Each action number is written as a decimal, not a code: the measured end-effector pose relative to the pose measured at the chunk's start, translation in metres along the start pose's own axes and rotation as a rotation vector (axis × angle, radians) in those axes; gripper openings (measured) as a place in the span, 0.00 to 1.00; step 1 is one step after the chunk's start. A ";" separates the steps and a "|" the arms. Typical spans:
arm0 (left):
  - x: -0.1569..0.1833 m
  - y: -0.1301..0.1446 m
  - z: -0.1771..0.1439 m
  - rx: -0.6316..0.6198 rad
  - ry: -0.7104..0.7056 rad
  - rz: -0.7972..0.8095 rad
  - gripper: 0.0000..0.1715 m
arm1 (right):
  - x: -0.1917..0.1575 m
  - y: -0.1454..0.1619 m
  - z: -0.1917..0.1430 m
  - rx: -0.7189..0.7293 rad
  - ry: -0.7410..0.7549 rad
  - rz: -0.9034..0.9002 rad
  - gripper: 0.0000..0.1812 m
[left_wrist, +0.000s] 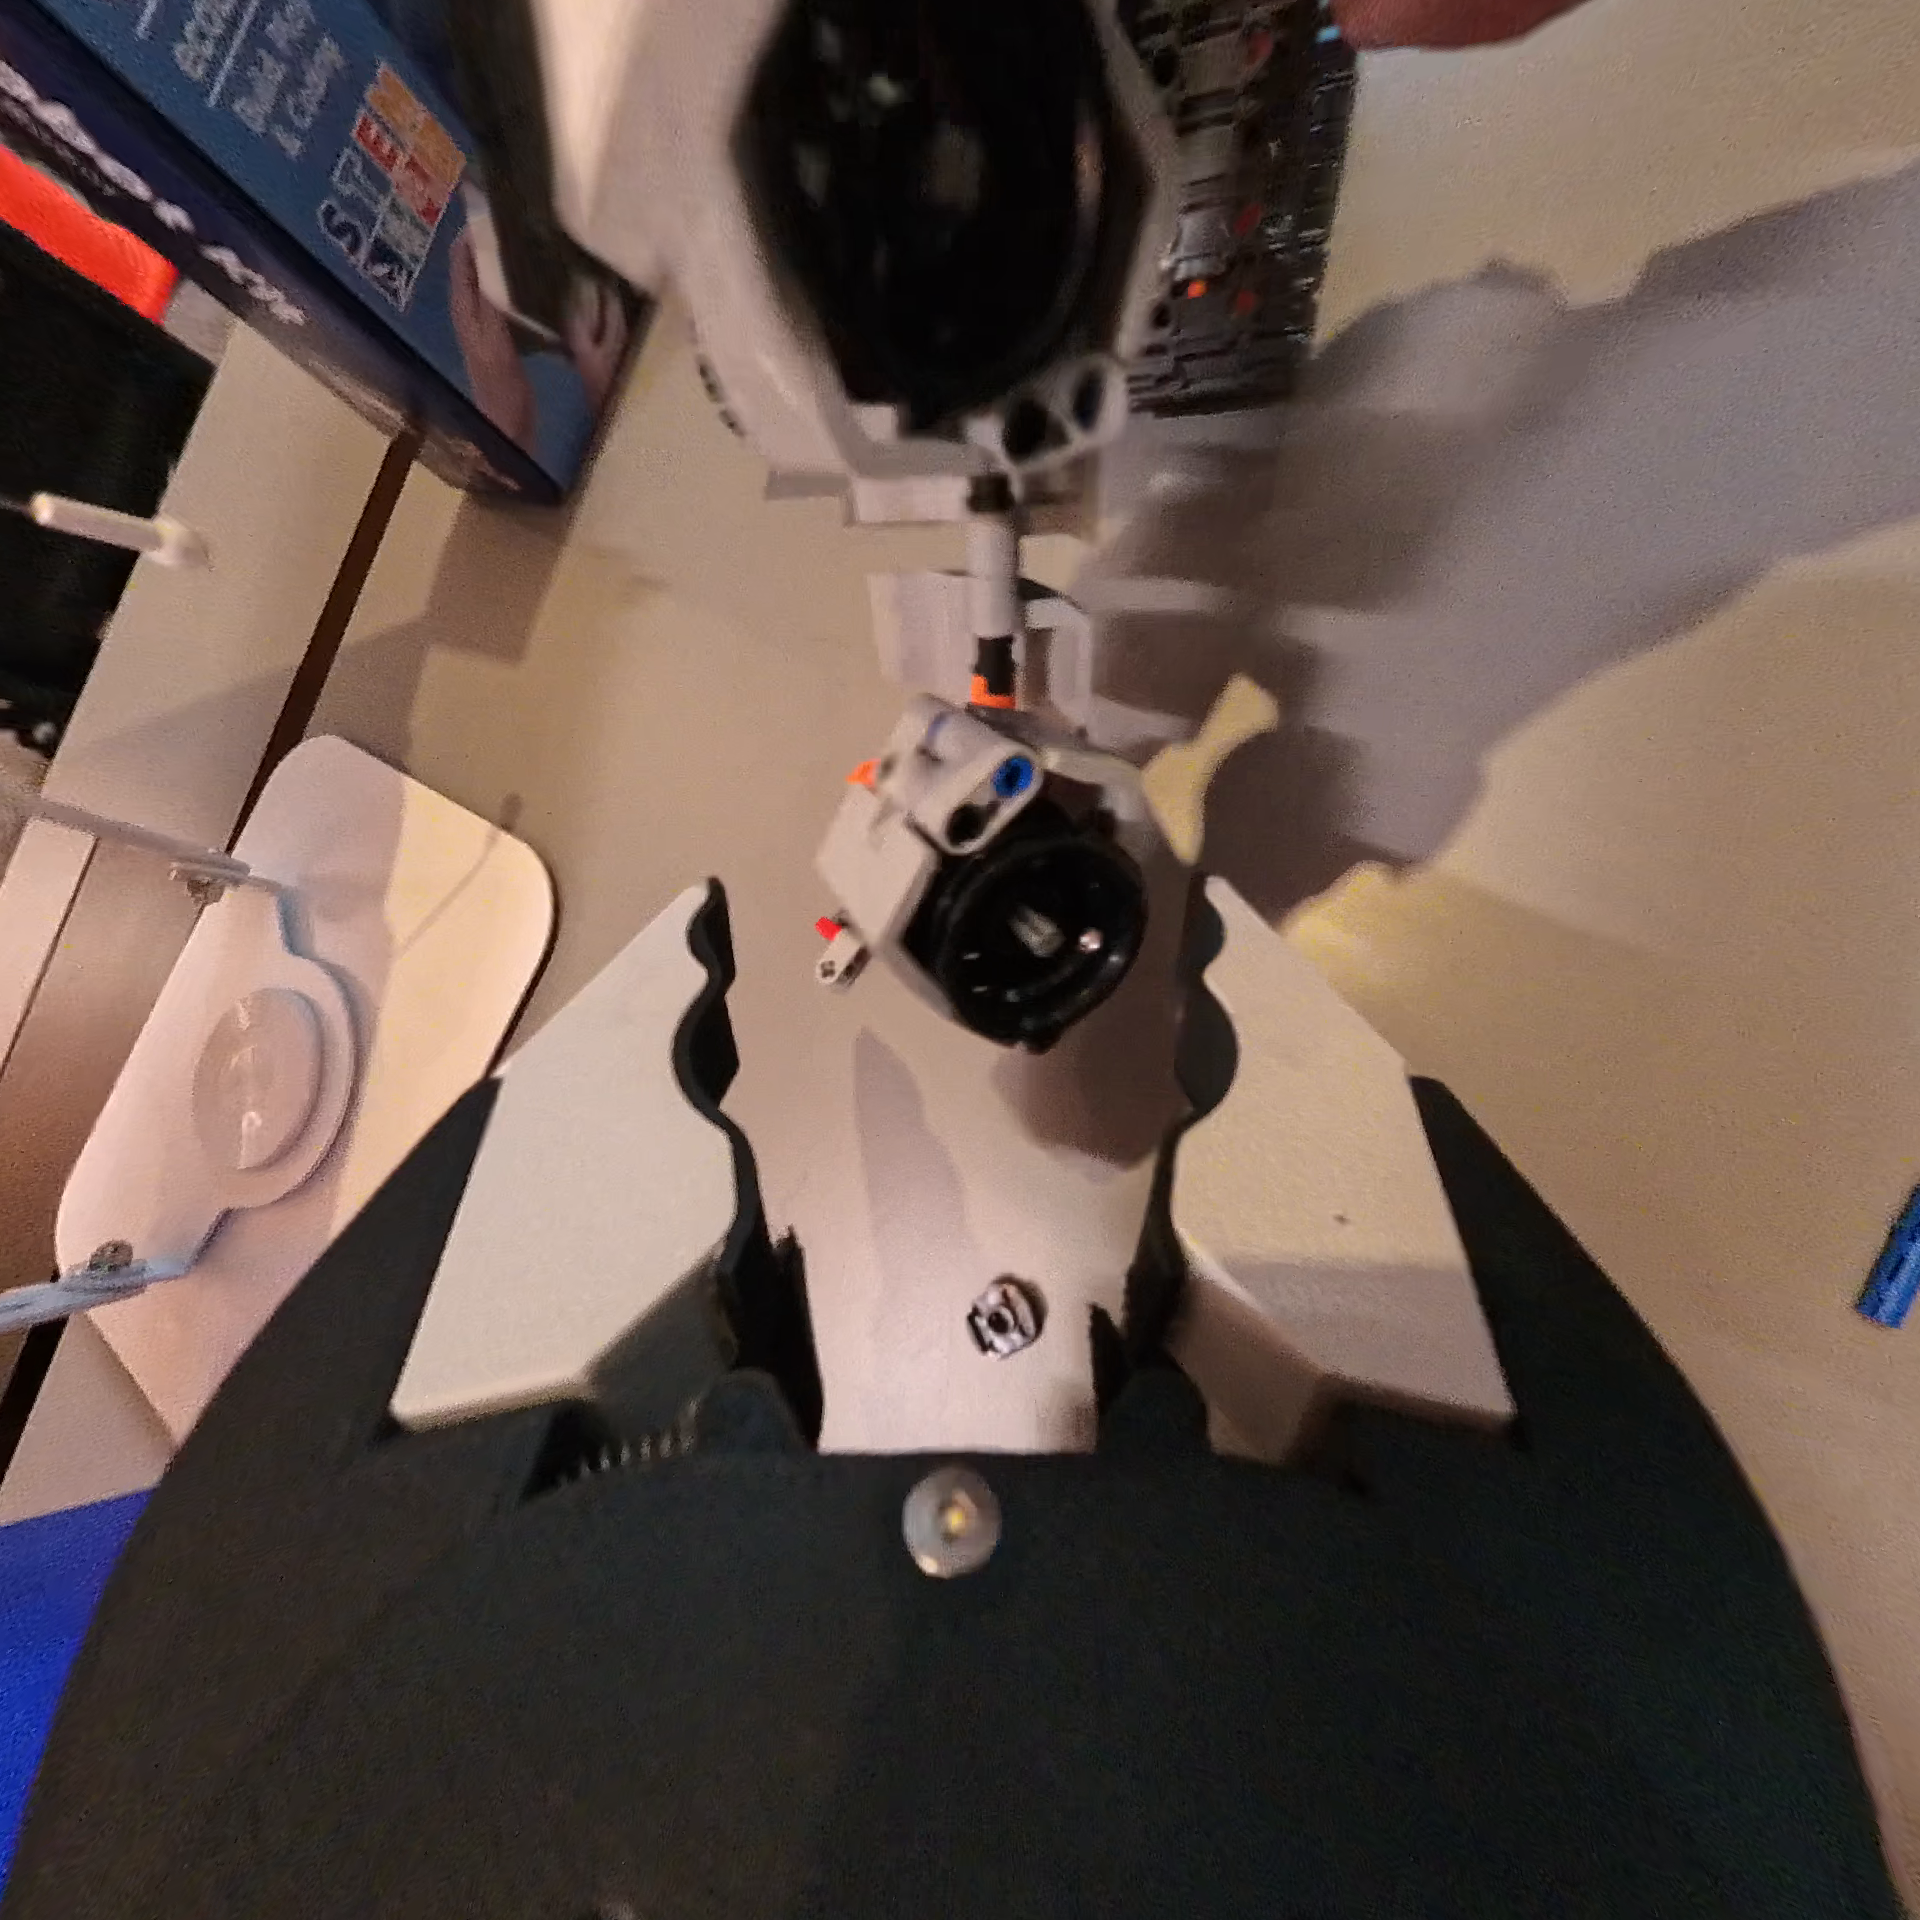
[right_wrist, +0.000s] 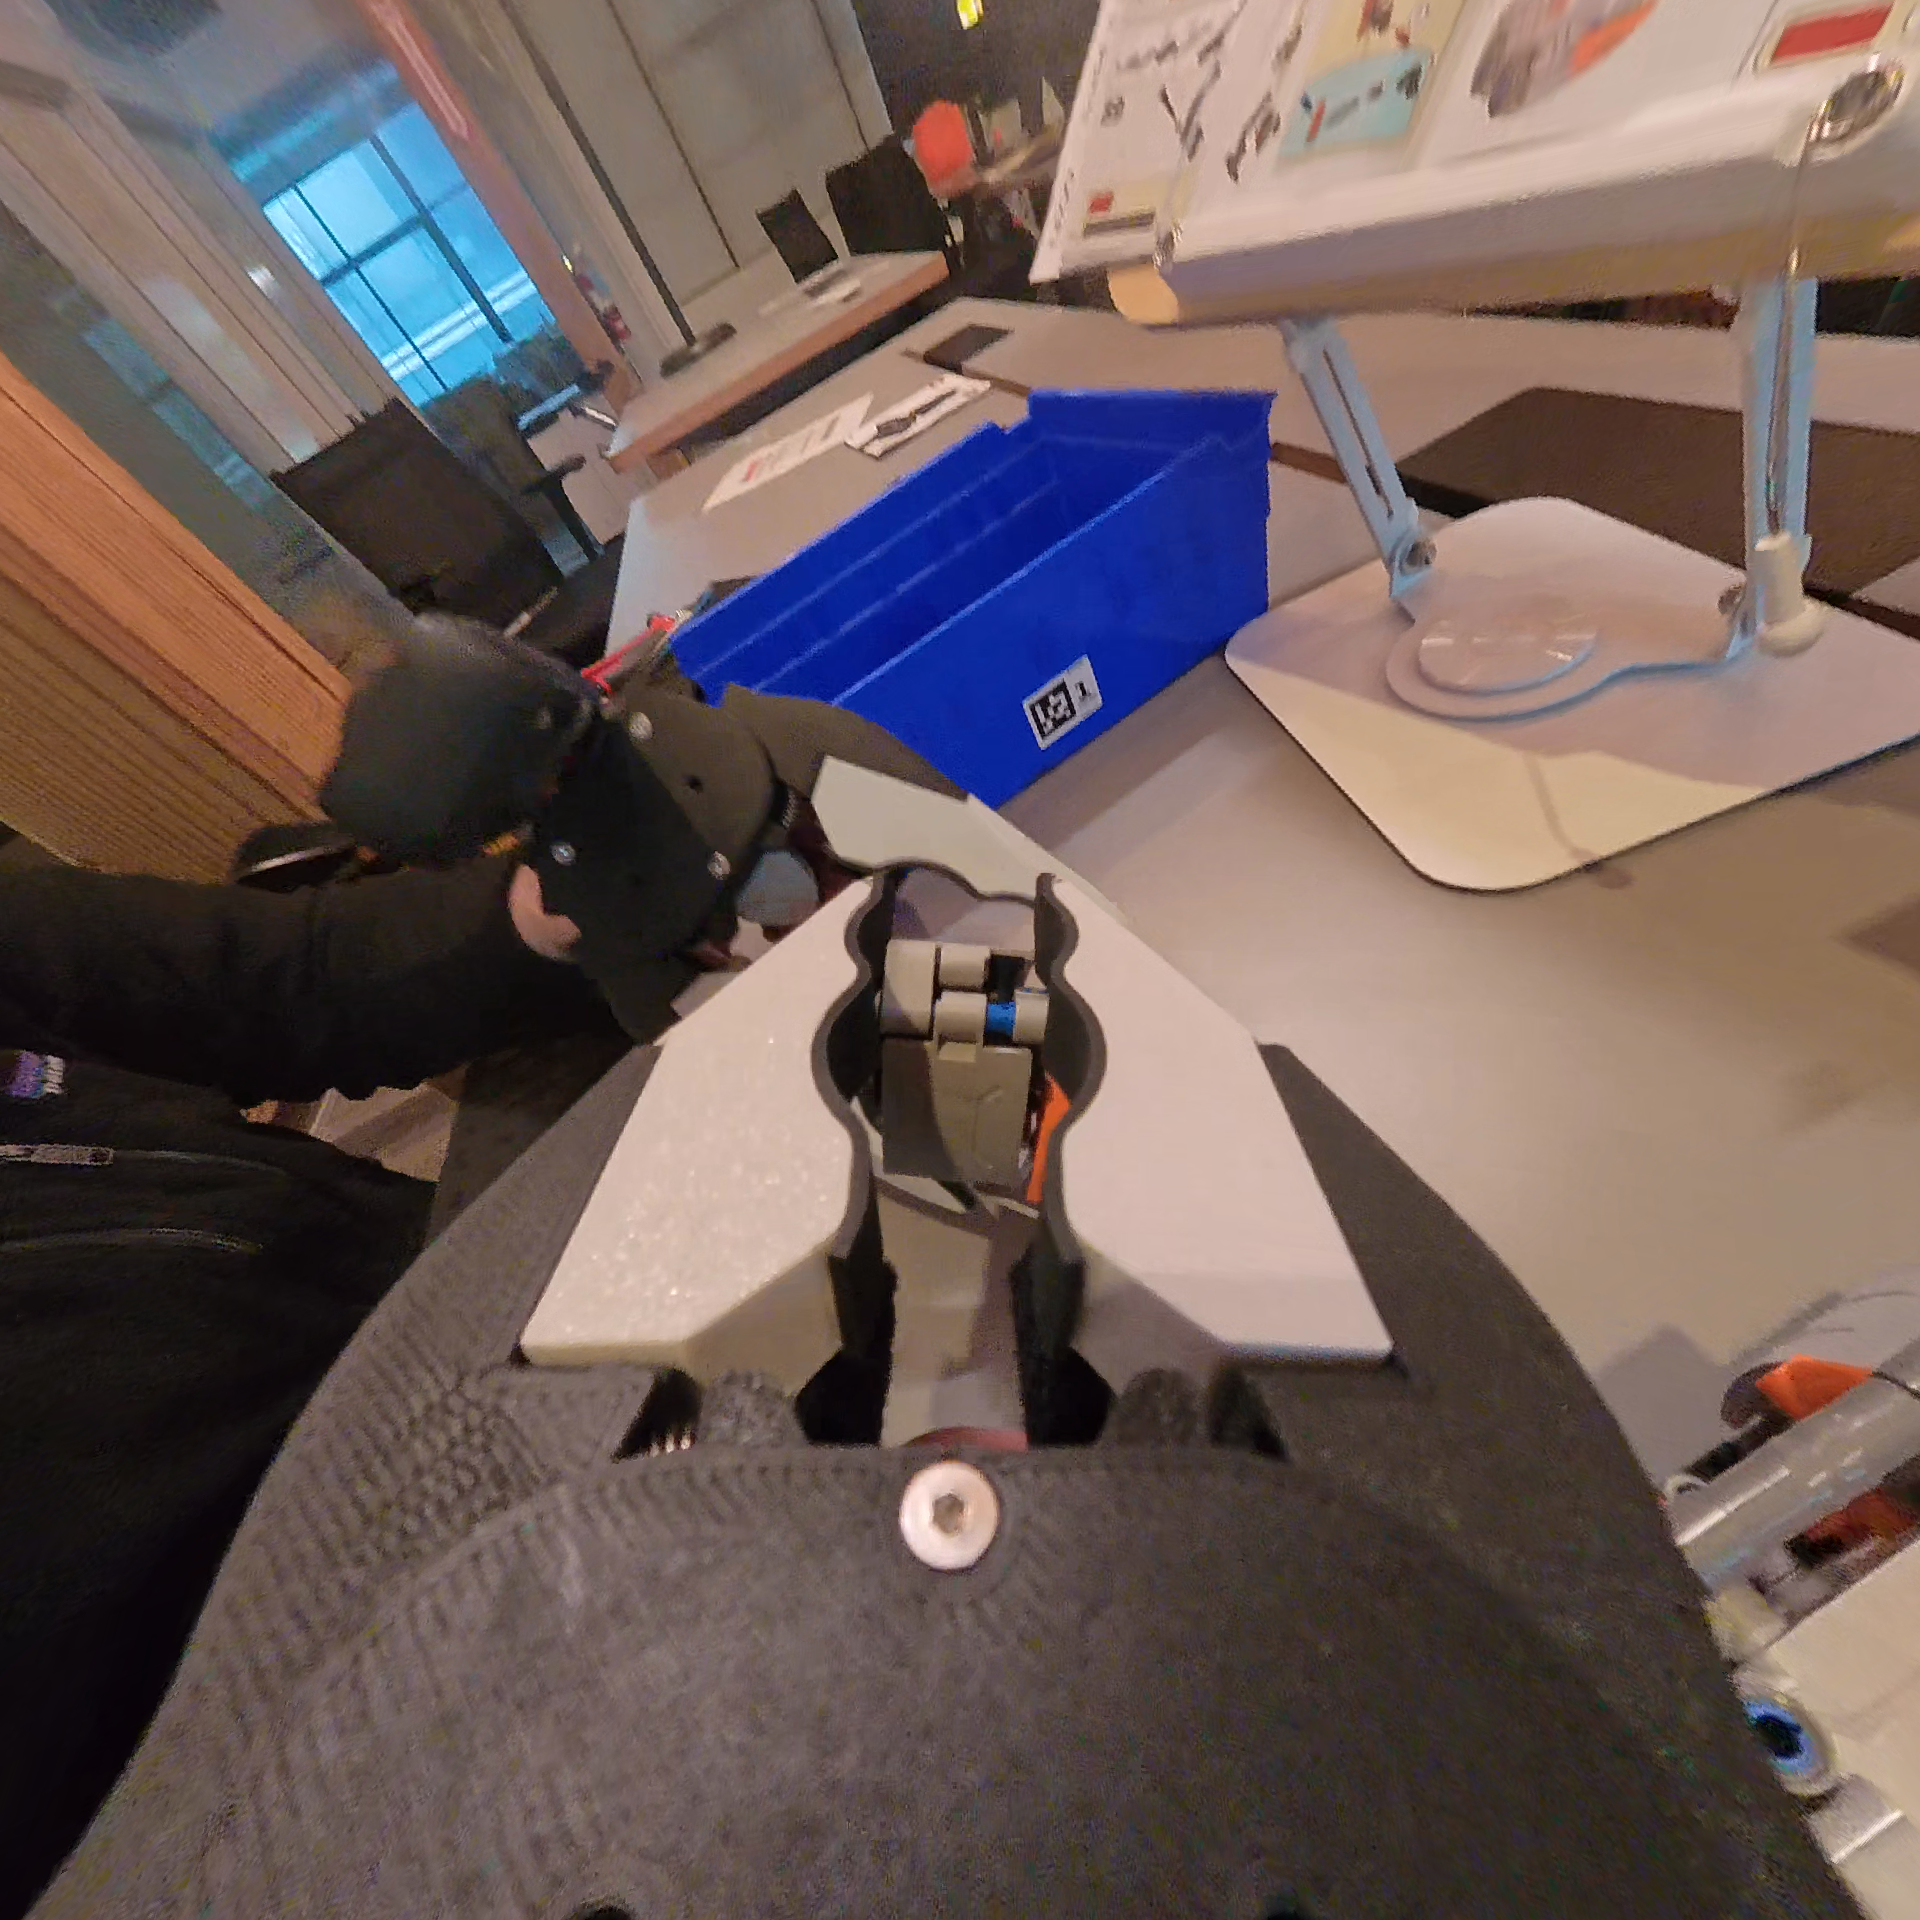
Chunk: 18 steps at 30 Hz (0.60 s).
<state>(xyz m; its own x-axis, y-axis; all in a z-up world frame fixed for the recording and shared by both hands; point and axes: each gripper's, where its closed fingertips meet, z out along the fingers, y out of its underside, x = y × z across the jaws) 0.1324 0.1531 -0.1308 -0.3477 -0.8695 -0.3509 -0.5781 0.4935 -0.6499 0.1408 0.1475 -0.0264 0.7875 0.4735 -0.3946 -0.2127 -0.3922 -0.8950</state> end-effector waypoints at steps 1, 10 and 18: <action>0.004 0.000 0.002 0.004 0.006 0.016 0.44 | -0.003 -0.004 -0.001 0.017 -0.007 -0.006 0.13; -0.001 -0.022 -0.009 0.139 -0.086 0.092 0.17 | -0.033 -0.027 -0.016 0.107 -0.039 -0.102 0.13; -0.006 -0.033 -0.021 0.235 -0.116 0.103 0.04 | -0.042 -0.036 -0.023 0.154 -0.061 -0.115 0.13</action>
<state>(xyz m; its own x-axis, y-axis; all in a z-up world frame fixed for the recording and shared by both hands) 0.1377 0.1422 -0.0929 -0.3008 -0.8185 -0.4894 -0.3523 0.5723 -0.7405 0.1288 0.1241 0.0273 0.7762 0.5567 -0.2961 -0.2137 -0.2096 -0.9542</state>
